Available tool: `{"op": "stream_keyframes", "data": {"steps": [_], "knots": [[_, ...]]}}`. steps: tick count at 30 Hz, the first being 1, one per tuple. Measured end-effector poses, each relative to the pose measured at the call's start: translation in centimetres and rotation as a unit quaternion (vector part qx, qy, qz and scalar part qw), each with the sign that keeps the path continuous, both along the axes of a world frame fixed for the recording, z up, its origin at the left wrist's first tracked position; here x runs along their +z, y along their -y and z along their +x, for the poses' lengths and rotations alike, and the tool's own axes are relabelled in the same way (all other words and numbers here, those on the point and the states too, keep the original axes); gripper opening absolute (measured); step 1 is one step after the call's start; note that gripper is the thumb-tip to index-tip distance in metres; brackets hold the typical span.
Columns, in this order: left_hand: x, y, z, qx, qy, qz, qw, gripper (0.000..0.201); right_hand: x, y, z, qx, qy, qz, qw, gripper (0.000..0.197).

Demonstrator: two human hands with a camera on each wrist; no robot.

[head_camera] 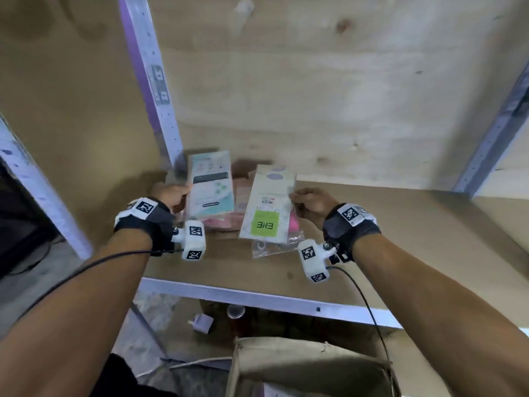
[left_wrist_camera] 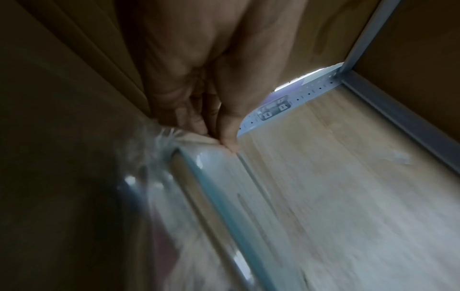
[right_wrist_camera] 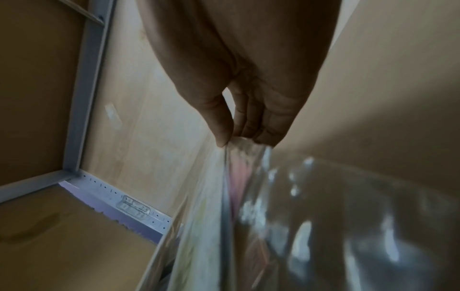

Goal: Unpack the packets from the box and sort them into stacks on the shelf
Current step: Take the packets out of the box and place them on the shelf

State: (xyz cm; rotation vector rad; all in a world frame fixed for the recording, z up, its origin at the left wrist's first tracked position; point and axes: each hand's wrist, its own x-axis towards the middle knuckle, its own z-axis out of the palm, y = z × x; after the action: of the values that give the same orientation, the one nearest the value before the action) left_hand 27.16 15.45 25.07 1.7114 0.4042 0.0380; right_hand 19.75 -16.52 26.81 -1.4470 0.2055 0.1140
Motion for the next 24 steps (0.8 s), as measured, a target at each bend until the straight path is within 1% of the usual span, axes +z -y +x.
{"op": "stream_keyframes", "data": {"steps": [2, 6, 9, 11, 12, 14, 15, 16, 17, 18, 20, 21, 23, 24], "knots": [[-1.2, -2.1, 2.4, 0.0, -0.012, 0.033, 0.999, 0.05, -0.2, -1.4, 1.9, 0.019, -0.016, -0.01, 1.0, 0.008], [-1.9, -3.7, 4.3, 0.013, -0.021, 0.087, 0.996, 0.045, -0.9, -3.5, 4.8, 0.036, -0.048, -0.027, 0.998, 0.018], [-2.3, -3.9, 5.5, 0.001, -0.039, 0.078, 0.996, 0.042, -1.8, -4.8, 6.6, 0.029, -0.068, -0.045, 0.996, 0.017], [-2.4, -3.9, 6.1, 0.004, -0.048, 0.071, 0.996, 0.044, -2.3, -5.4, 7.7, 0.024, -0.077, -0.053, 0.995, 0.017], [-2.4, -3.9, 6.4, 0.004, -0.052, 0.079, 0.996, 0.044, -2.4, -5.8, 8.2, 0.018, -0.077, -0.056, 0.995, 0.016], [-2.6, -3.9, 7.0, 0.003, -0.043, 0.122, 0.992, 0.041, -2.5, -6.3, 8.9, 0.007, -0.078, -0.069, 0.994, 0.004], [-2.6, -3.7, 7.1, 0.009, -0.034, 0.146, 0.989, 0.039, -2.4, -6.6, 9.0, 0.001, -0.082, -0.08, 0.993, 0.016], [-2.7, -3.6, 7.1, 0.02, -0.026, 0.164, 0.986, 0.042, -2.4, -6.8, 9.3, -0.003, -0.084, -0.085, 0.993, 0.028], [-2.8, -3.4, 7.1, 0.026, -0.015, 0.167, 0.985, 0.044, -2.2, -6.9, 9.2, -0.007, -0.086, -0.087, 0.992, 0.035], [-2.8, -3.1, 7.0, 0.023, -0.004, 0.165, 0.986, 0.043, -2.2, -7.0, 9.2, -0.01, -0.085, -0.087, 0.993, 0.038], [-2.6, -2.3, 6.5, 0.002, 0.012, 0.17, 0.985, 0.037, -2.1, -6.9, 8.7, -0.007, -0.079, -0.09, 0.993, 0.041], [-2.5, -2.0, 6.3, -0.009, 0.017, 0.173, 0.985, 0.038, -2.0, -6.7, 8.3, -0.001, -0.074, -0.099, 0.992, 0.041], [-2.1, -1.5, 5.3, -0.031, 0.017, 0.187, 0.982, 0.049, -1.9, -6.0, 7.3, 0.014, -0.045, -0.127, 0.991, 0.039], [-1.8, -1.3, 4.6, -0.039, 0.017, 0.199, 0.979, 0.052, -1.8, -5.5, 6.7, 0.02, -0.03, -0.143, 0.989, 0.033]]}}
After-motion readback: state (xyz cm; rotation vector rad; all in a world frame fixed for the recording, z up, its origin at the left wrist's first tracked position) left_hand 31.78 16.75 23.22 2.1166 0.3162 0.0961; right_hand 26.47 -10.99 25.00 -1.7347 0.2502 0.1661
